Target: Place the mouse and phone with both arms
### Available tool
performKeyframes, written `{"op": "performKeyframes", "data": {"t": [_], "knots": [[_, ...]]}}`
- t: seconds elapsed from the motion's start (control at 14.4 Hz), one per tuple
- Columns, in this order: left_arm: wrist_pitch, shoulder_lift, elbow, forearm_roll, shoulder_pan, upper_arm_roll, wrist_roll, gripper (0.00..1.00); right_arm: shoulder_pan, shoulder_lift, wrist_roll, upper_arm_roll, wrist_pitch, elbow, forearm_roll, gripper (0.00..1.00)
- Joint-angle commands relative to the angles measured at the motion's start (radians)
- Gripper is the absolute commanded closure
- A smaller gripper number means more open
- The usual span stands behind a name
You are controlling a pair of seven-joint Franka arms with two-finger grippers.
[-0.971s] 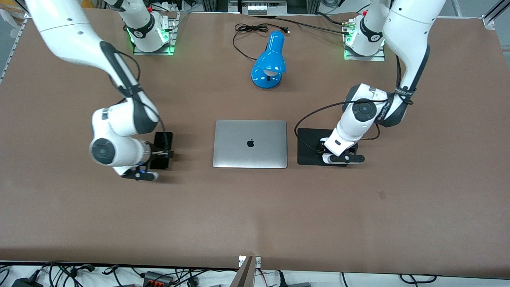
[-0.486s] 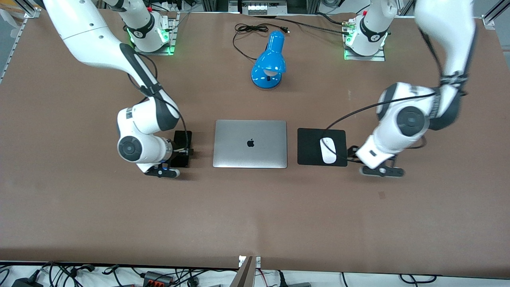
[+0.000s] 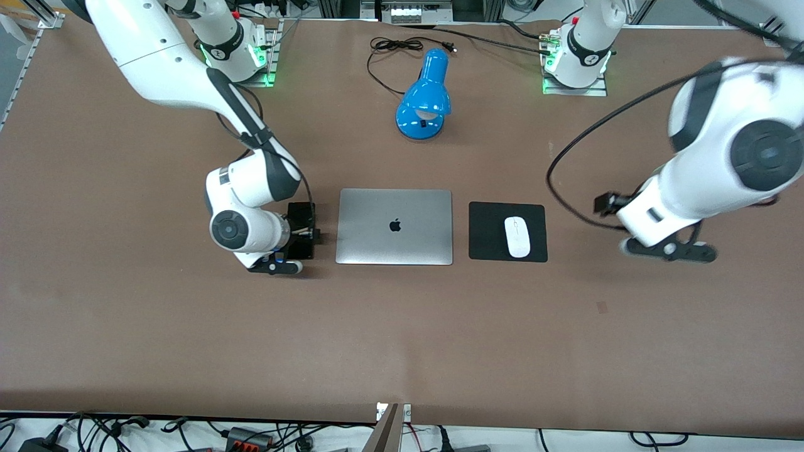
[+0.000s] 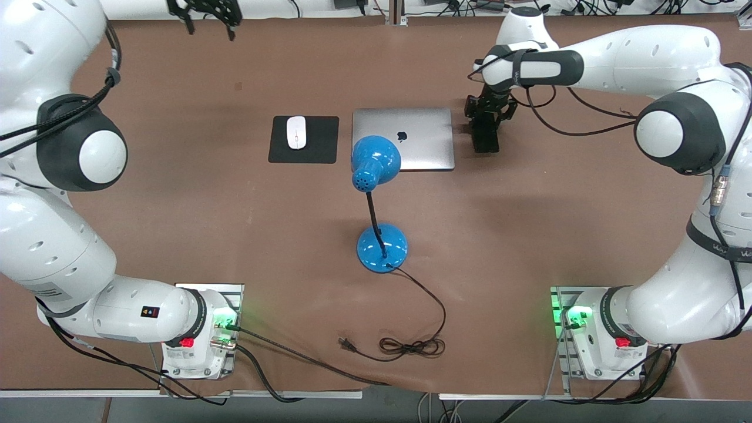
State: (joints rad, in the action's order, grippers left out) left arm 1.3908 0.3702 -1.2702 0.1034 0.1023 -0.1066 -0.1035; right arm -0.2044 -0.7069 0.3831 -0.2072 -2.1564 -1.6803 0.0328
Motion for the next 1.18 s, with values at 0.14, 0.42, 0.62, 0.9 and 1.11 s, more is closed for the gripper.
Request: {"op": "performKeyframes", "data": {"t": [0.14, 0.42, 0.62, 0.9, 1.11], "knots": [[-0.104, -0.100, 0.031, -0.186, -0.124, 0.010, 0.031, 0.00, -0.026, -0.011, 0.013, 0.012, -0.019, 0.001, -0.017, 0.81], [0.227, -0.369, -0.387, -0.202, -0.095, 0.085, 0.038, 0.00, -0.018, -0.002, 0.059, 0.012, -0.008, 0.010, -0.019, 0.00], [0.315, -0.470, -0.525, -0.050, -0.023, 0.085, 0.085, 0.00, -0.012, 0.085, 0.043, 0.017, 0.024, 0.025, -0.021, 0.00], [0.307, -0.424, -0.486, -0.069, -0.074, 0.084, 0.183, 0.00, -0.010, 0.132, 0.017, 0.069, 0.217, 0.233, -0.025, 0.00], [0.297, -0.405, -0.479, -0.165, -0.125, 0.085, 0.200, 0.00, -0.010, 0.138, -0.119, 0.123, 0.354, 0.370, -0.059, 0.00]]}}
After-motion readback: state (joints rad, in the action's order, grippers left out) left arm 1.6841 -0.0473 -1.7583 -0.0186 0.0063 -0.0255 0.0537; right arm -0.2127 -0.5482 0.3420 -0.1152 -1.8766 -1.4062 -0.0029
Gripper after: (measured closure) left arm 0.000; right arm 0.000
